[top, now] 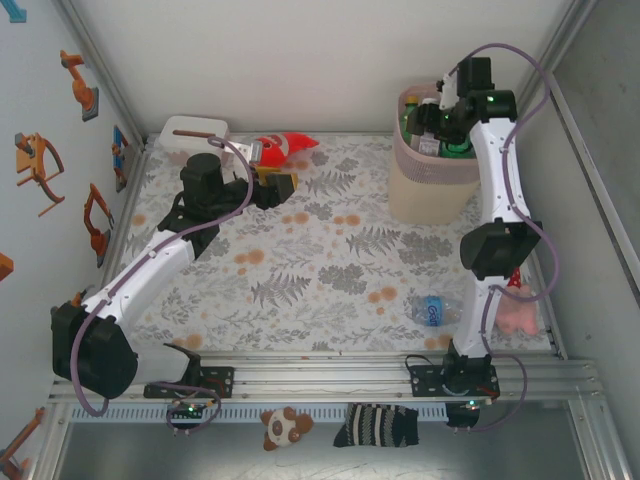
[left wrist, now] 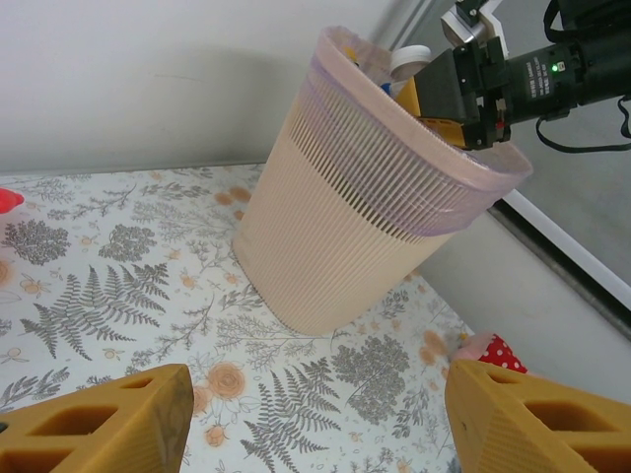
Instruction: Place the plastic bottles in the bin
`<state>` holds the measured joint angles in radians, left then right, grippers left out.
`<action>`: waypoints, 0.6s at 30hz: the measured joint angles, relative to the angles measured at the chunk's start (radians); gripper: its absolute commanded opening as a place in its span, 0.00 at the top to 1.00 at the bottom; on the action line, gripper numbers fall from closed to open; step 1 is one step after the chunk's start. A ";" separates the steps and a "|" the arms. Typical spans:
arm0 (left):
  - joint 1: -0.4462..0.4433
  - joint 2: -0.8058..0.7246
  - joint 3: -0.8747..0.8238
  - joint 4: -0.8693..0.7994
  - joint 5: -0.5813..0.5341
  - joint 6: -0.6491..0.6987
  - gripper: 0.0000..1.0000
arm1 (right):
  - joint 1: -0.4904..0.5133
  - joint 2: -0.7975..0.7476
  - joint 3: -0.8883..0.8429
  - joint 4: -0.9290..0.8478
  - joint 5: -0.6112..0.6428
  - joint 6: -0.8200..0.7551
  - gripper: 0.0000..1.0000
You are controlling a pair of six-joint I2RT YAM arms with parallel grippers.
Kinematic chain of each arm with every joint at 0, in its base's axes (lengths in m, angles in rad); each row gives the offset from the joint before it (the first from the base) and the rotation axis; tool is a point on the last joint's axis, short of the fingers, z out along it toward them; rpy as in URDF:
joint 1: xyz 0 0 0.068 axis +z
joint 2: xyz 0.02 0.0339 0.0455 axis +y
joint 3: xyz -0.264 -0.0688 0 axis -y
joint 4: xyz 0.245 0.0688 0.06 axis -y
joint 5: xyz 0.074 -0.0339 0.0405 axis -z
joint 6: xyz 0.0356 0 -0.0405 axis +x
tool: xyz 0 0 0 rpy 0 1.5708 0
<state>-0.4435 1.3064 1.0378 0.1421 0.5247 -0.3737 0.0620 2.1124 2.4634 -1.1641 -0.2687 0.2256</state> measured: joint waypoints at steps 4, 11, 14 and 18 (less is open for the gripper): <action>0.000 0.000 0.000 0.000 0.000 0.000 0.33 | 0.000 -0.021 0.000 0.000 0.013 0.001 0.25; 0.000 0.001 0.000 0.001 0.003 -0.006 0.33 | 0.000 -0.075 0.000 0.002 -0.004 0.008 0.22; 0.000 0.001 0.000 0.002 0.007 -0.008 0.33 | 0.000 -0.089 0.000 0.004 -0.017 0.013 0.27; 0.000 0.001 0.000 0.002 0.008 -0.008 0.32 | 0.000 -0.097 0.000 0.011 -0.027 0.015 0.34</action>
<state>-0.4435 1.3071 1.0378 0.1436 0.5323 -0.3813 0.0620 2.0159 2.4630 -1.1534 -0.2955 0.2405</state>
